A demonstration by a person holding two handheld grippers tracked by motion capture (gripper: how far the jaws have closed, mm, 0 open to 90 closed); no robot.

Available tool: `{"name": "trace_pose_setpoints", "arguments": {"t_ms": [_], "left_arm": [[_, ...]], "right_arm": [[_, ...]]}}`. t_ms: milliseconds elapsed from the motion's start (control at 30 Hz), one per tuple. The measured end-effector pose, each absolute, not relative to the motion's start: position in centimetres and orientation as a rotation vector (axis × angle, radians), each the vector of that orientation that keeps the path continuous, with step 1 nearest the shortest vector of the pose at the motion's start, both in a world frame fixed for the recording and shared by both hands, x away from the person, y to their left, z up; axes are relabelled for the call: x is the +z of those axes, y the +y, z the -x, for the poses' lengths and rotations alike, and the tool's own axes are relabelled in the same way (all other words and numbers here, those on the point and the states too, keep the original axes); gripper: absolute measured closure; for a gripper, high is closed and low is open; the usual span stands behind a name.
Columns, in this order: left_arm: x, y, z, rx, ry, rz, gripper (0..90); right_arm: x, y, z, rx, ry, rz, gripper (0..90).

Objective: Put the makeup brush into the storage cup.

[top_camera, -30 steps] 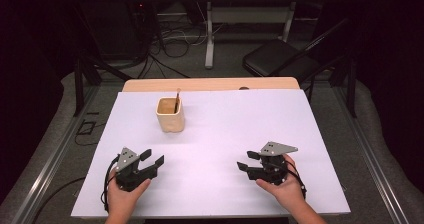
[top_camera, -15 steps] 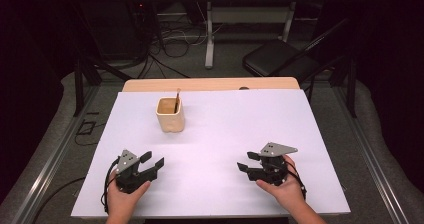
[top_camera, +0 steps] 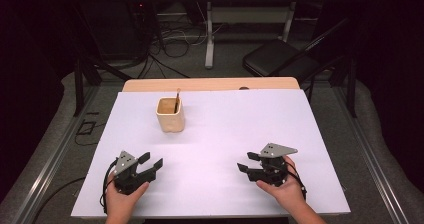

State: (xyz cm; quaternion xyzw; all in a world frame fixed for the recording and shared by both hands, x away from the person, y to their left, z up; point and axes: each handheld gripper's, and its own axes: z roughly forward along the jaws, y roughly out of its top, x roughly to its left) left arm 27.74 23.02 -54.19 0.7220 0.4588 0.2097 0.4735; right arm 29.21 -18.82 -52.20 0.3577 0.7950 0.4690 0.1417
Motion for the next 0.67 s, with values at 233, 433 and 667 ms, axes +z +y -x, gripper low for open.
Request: {"name": "trace_pose_setpoints", "arguments": {"t_ms": [233,433,667], "left_arm": [[-54.27,22.96,-27.73,0.518,1.113,-1.793,42.3],[-54.34,22.9,-27.74,0.527,1.115,-1.793,41.6],[-54.36,23.11,-27.87,0.546,1.131,-1.782,39.3]], "right_arm": [[-52.18,-18.96,-29.21,1.353,2.294,-1.033,43.8],[-52.26,-19.06,-29.22,1.357,2.286,-1.035,43.8],[-52.35,-19.29,-29.3,1.339,2.288,-1.037,43.0]]}}
